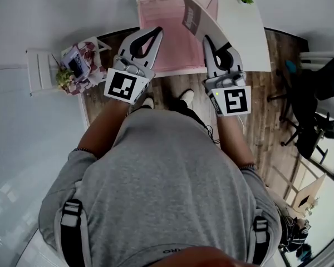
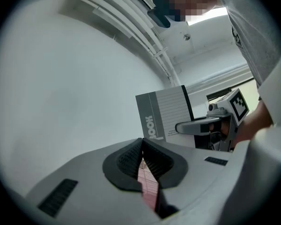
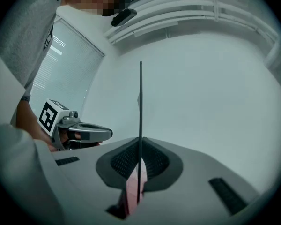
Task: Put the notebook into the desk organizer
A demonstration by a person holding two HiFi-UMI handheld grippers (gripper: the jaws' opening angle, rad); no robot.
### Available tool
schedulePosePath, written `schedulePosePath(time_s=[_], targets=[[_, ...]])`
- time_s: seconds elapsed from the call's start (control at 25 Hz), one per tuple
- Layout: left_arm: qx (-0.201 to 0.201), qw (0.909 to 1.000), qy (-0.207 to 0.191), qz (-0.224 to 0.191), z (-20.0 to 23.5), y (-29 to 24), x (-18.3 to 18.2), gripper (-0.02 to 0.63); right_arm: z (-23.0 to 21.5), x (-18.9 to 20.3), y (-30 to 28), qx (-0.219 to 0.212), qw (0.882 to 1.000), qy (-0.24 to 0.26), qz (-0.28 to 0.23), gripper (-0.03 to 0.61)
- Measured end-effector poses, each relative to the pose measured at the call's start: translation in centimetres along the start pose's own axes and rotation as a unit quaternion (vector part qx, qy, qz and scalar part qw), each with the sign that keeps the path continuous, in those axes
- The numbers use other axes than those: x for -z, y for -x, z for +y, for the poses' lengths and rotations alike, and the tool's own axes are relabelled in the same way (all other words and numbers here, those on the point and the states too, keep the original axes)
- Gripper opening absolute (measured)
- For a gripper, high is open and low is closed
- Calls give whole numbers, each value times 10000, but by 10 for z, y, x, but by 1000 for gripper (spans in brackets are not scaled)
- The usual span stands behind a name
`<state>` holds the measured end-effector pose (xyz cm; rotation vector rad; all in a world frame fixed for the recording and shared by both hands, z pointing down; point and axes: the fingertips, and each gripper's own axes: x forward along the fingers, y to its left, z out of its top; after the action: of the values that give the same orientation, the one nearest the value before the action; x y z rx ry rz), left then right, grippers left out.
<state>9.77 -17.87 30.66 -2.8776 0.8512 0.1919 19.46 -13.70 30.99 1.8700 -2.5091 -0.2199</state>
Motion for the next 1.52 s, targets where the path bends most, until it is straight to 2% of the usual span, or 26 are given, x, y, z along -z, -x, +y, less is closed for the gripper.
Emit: schedulePosePath(time_s=[0.2,0.32,0.52,0.68,0.8,1.12,1.28,1.52], targets=[[-587,9982,-53,67,8,-9,3,20,-15,27,-11,-707,9971,-5,274,15],[-965,9952,-114,136,8,-13,4,20,-23,34,-20,-1164,9924,-245,310,15],[-1437,9889,-278,235,8,-4,5,20,-19,52,-33,-1951,9761,-756,589,15],[-1637,9855,-318,322,14,4,9,20,-11,64,-46,-2332,9618,-1179,817,15],[-1691,9845,-314,341,24,8,12,20,-7,73,-58,-2390,9511,-1608,1115,15],[-1528,9873,-330,287,43,6,19,20,2,94,-77,-2416,9308,-2193,1650,15],[-1419,9888,-336,301,50,3,25,18,9,111,-84,-2430,9088,-2695,2059,15],[-1313,9907,-248,251,59,3,28,18,23,131,-93,-2599,8752,-3140,2604,15]])
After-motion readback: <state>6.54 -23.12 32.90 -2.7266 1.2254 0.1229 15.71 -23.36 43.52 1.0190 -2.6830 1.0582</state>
